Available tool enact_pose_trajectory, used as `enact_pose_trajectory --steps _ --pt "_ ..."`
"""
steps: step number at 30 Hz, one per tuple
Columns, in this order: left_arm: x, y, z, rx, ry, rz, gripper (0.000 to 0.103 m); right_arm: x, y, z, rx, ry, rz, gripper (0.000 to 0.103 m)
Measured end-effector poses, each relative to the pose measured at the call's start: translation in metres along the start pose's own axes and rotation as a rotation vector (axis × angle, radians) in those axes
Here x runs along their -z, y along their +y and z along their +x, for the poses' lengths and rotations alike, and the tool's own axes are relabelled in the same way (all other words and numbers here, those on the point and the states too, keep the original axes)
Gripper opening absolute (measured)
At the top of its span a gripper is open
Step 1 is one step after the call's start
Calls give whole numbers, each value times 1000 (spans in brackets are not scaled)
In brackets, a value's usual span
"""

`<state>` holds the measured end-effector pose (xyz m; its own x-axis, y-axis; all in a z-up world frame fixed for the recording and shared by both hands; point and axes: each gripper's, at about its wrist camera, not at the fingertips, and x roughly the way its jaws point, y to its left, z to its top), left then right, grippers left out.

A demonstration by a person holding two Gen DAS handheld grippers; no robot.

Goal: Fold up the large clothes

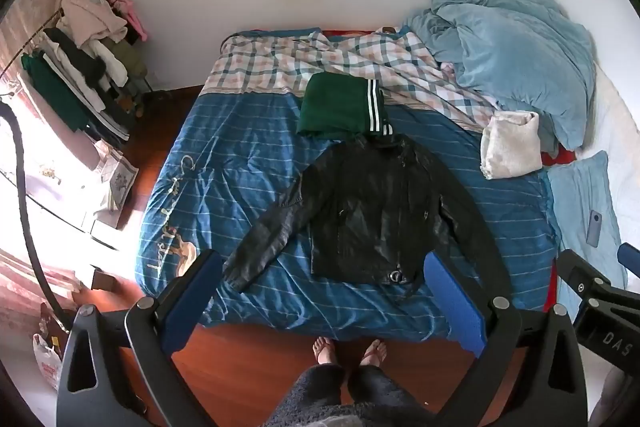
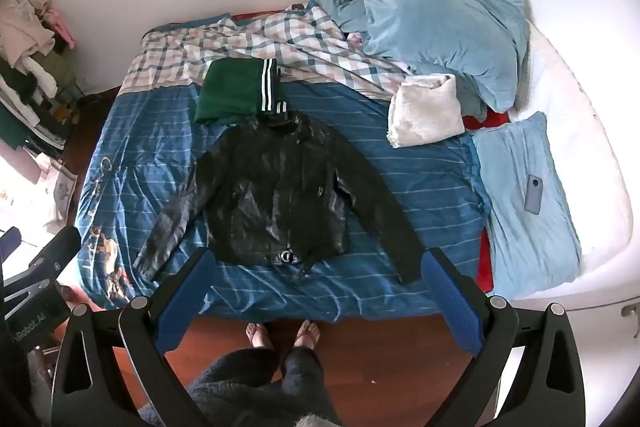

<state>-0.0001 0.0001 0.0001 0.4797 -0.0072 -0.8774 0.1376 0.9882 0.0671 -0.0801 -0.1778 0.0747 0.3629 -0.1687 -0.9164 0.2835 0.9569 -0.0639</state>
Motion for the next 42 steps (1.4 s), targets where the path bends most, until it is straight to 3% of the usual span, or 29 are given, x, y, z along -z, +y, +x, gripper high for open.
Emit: enact_pose_trajectory --steps 42 --pt "0 -1 0 3 4 -6 103 -2 -2 -3 6 -4 -14 103"
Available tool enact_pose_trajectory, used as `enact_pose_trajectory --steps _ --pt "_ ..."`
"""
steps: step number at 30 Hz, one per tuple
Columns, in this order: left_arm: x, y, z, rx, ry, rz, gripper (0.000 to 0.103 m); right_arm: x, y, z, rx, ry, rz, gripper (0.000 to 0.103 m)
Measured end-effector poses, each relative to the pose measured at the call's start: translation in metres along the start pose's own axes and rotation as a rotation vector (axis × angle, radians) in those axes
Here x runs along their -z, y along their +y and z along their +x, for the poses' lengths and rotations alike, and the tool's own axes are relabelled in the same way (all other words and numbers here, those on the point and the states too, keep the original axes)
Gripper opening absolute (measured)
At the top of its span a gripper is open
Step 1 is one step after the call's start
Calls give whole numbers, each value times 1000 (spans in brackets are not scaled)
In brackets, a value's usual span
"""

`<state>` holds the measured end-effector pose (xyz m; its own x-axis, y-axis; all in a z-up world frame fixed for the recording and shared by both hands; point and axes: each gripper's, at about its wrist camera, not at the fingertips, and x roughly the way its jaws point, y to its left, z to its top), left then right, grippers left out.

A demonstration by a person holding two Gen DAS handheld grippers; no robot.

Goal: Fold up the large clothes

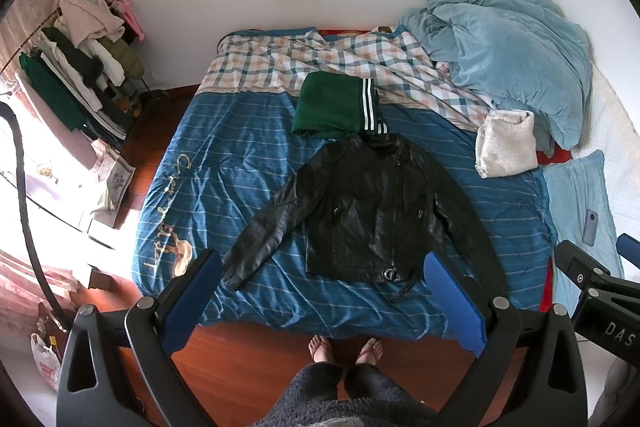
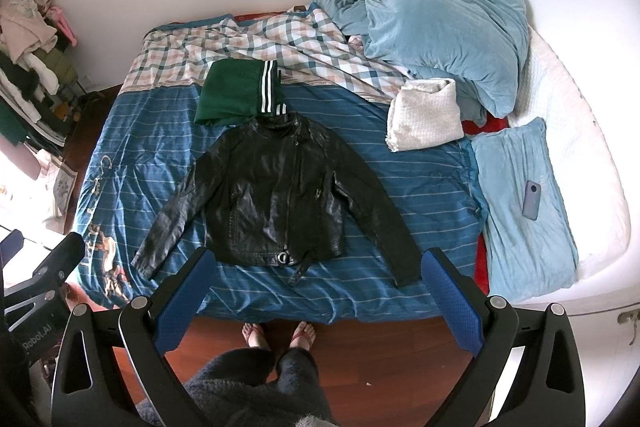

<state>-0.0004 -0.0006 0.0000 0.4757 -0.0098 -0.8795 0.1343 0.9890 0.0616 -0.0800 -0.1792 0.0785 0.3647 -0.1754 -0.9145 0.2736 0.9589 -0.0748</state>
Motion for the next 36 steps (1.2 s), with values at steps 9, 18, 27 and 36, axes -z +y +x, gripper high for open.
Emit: enact_pose_trajectory --steps 9,18,27,36 --pt "0 0 0 1 1 -1 103 -1 -1 -2 0 -1 0 103" --pt "0 1 0 0 1 -1 103 0 -1 -3 -3 -5 1 103" --pt "-4 -12 -4 0 -1 -2 103 -2 -1 -6 -2 -4 -2 103" --pt "-1 -12 -5 7 0 -1 103 -2 -2 -6 -1 -6 1 103"
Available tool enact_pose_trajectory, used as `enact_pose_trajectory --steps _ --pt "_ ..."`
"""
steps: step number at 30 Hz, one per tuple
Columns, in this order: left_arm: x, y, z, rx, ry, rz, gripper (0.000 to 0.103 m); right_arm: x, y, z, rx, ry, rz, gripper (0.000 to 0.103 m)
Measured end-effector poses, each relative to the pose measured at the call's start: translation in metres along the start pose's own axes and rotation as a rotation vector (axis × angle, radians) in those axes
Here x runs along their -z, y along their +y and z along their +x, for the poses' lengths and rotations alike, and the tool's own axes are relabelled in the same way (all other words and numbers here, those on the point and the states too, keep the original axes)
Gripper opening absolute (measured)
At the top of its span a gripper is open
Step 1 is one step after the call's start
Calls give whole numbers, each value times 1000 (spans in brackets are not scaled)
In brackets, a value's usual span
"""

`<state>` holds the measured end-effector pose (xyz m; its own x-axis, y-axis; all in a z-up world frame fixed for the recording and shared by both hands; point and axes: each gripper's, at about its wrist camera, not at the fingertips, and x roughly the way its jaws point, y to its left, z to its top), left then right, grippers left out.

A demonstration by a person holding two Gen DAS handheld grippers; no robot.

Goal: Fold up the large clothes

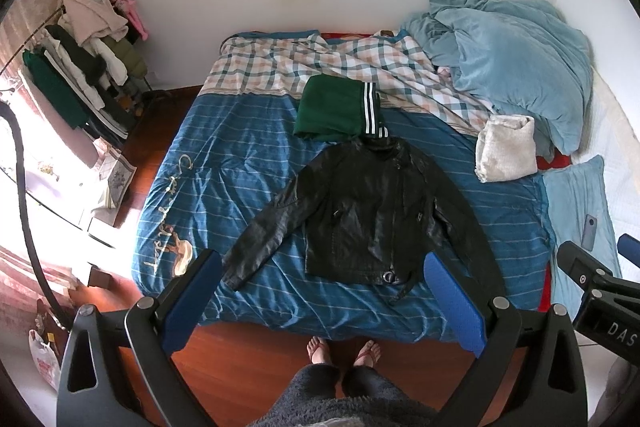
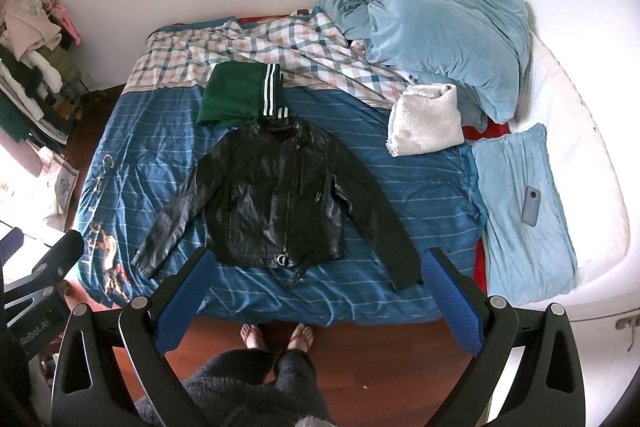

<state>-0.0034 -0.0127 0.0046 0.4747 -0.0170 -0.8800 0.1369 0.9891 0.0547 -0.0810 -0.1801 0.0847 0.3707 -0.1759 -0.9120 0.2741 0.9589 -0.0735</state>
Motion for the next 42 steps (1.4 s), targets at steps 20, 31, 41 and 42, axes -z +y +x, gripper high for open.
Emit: enact_pose_trajectory --steps 20,31,41,42 --pt "3 2 2 -1 -4 -2 103 -1 -1 -1 2 7 2 103" --pt "-39 16 110 -147 -122 24 103 10 -65 85 34 -15 279 86" --pt "-13 -10 310 -276 85 20 103 106 -261 317 124 240 672 63" --pt "-11 -12 321 -297 83 22 103 118 -280 347 130 256 676 63"
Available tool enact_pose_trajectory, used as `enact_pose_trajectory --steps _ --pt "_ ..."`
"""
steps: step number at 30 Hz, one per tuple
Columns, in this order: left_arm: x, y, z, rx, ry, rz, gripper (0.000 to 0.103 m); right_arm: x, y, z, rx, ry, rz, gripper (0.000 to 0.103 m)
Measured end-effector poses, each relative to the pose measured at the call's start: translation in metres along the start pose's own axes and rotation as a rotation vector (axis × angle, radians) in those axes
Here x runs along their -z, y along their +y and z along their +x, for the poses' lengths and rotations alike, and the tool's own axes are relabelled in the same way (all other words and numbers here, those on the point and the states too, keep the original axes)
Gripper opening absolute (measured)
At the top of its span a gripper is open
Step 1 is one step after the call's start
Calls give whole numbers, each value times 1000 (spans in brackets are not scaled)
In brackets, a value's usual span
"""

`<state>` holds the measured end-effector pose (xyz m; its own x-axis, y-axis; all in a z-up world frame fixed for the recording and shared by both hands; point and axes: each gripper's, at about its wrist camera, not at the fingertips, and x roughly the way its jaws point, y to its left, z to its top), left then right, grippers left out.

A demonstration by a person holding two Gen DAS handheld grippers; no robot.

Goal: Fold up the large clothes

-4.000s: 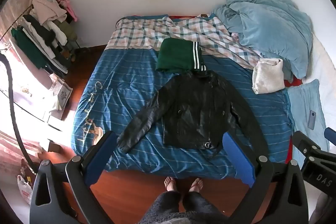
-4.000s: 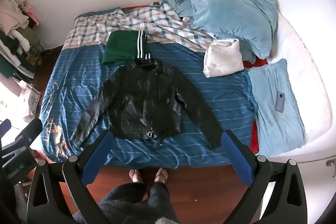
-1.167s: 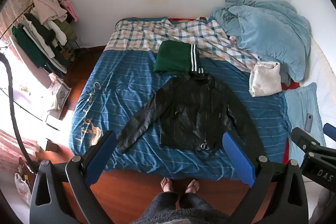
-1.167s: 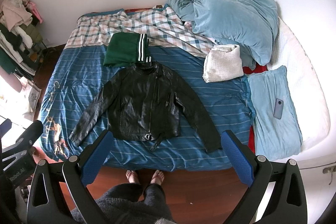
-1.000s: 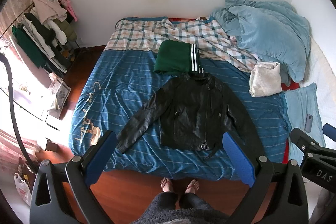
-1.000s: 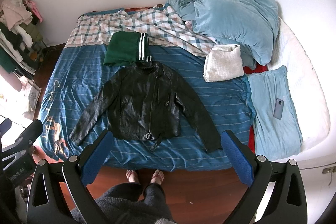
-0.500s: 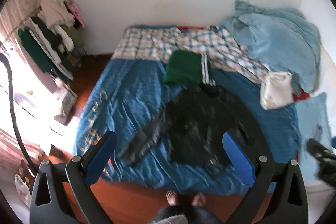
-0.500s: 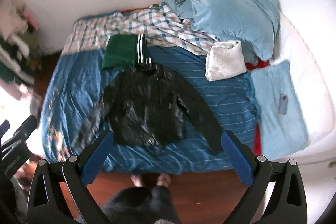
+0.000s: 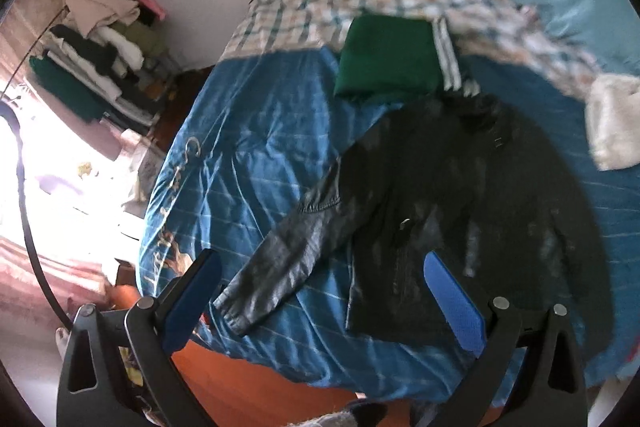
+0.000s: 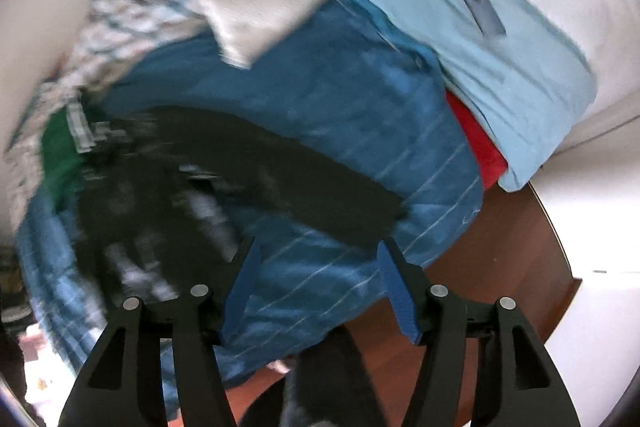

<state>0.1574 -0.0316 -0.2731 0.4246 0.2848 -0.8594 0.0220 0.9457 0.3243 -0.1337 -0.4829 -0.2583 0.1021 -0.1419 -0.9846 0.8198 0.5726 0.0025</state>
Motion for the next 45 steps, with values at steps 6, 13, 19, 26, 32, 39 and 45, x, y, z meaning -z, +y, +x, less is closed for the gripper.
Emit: enact_pose_trajectory --steps 6,13,19,26,32,39,45 --pt "11 -43 96 -124 122 14 103 -18 -69 175 34 162 66 63" --pt "23 -104 176 -136 220 37 103 3 -115 296 -62 337 286 64" --pt "18 -147 215 -78 240 71 103 -1 -109 289 -23 278 404 16" --pt "22 -173 196 -11 183 201 103 -57 -105 189 18 36 394 8" --pt "30 -193 189 27 180 264 103 -108 -132 234 -29 91 372 14" --pt "36 -204 204 45 239 229 103 -10 -162 247 -254 98 697 41" --pt "31 -208 217 37 276 195 103 27 -145 330 -583 23 918 44"
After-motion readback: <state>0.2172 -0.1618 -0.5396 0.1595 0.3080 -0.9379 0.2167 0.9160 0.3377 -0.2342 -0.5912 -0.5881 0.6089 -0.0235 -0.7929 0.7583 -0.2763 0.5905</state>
